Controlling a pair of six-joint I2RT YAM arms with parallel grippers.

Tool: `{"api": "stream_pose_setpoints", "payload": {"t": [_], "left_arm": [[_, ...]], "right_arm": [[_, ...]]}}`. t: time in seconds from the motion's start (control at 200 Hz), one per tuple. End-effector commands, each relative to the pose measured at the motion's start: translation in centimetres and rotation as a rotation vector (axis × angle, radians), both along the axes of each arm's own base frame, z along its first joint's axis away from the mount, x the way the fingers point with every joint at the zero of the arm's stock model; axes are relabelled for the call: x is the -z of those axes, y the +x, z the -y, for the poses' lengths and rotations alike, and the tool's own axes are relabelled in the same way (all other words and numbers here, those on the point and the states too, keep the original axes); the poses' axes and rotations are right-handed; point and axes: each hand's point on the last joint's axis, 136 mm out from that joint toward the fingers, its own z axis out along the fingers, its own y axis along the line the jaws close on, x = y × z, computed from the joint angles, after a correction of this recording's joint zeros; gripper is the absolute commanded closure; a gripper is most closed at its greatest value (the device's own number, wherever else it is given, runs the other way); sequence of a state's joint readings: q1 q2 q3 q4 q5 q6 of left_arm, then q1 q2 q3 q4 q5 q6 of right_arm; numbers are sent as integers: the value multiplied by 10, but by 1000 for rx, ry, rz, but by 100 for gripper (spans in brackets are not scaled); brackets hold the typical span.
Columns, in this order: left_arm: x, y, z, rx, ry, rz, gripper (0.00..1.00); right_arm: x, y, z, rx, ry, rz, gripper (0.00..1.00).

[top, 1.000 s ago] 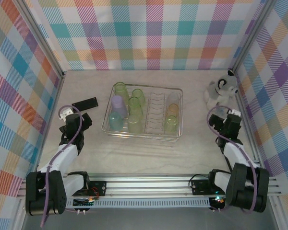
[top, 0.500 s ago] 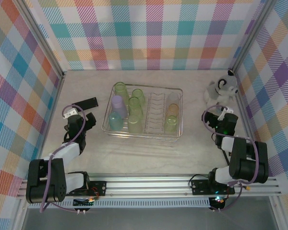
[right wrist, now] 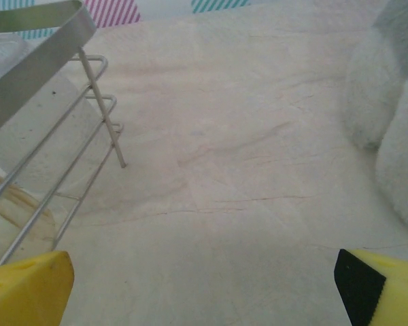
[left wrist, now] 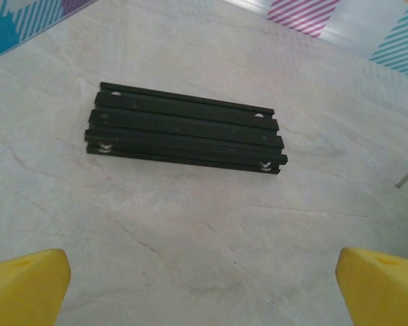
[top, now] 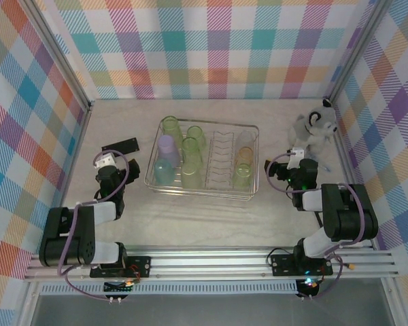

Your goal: Load the cups into the dish rack

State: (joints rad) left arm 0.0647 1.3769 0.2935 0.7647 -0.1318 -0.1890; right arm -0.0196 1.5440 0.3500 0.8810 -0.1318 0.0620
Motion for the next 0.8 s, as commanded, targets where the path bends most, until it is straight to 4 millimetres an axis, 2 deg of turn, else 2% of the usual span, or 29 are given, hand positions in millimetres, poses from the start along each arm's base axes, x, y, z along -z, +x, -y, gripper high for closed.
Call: {"api": "stream_pose_setpoints", "payload": {"t": [0.0,0.125,0.185,0.235,0.28,0.34,0.795], "left_arm": [[-17,13,2,46,24,112,0],[-16,18,13,102,42,97,0],[-14,20,29,174,68,91,0],[1,20,43,230,117,75,0],[-3,30,49,249,139,110,0],[6,32,42,187,156,-1,0],[4,35,40,166,170,12,0]], "right_arm": [[-16,12,15,60,-42,56,1],[-17,9,21,95,-44,68,1],[-18,9,21,101,-44,80,1],[-17,9,22,102,-45,71,1],[-17,10,22,104,-45,69,1],[-17,10,22,105,-45,67,1],[-16,14,15,60,-44,44,1]]}}
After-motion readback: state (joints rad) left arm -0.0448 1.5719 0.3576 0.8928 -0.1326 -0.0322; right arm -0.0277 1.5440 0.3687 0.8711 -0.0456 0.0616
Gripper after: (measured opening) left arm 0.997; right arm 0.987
